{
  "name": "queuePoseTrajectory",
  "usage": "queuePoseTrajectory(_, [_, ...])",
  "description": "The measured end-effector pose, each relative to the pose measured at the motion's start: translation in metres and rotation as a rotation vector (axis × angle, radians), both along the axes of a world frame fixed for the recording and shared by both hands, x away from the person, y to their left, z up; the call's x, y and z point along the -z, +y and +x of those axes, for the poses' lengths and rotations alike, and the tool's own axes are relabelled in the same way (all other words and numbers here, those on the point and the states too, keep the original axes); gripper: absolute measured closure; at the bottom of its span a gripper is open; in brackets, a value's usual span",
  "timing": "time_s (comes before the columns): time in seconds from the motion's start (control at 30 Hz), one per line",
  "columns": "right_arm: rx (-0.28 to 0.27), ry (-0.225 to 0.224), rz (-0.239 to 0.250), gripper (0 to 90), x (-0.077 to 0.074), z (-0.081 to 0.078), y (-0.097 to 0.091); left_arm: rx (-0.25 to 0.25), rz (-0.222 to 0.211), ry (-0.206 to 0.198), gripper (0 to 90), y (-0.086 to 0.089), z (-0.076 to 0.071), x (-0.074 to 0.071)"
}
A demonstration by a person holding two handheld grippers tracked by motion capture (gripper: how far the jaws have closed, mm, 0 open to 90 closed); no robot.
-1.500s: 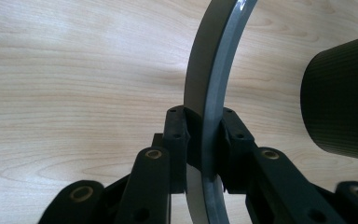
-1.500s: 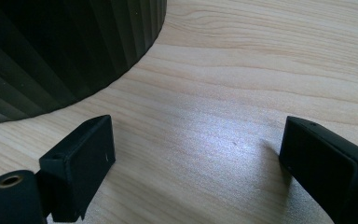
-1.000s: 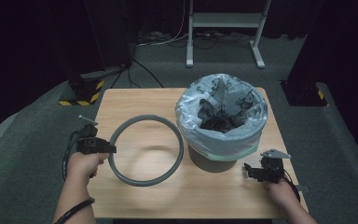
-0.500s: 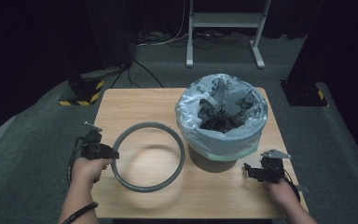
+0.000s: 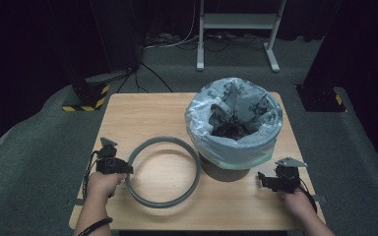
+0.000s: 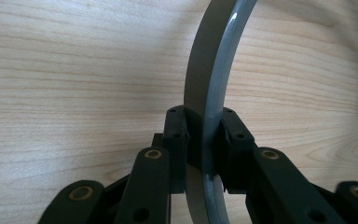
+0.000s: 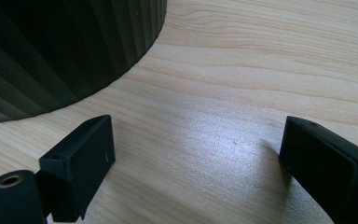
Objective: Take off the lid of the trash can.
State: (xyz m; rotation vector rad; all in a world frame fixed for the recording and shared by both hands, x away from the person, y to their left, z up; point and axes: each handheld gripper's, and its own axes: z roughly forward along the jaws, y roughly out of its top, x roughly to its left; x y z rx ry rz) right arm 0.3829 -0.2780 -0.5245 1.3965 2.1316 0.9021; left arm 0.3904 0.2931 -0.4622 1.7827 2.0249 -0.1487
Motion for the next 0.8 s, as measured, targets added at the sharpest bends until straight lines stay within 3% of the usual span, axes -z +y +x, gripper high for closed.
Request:
queuePoseTrajectory(0.23, [0.000,-0.001,0.000,9.9,0.000,0.000,0.000,0.005,0.029,0.004,75.6,-0.007,0.000,0.008])
queuePoseTrajectory(0.8, [0.001,0.001,0.001,9.9,0.000,0.000,0.000,0.006,0.035,0.020,75.1,-0.012,-0.003,0.026])
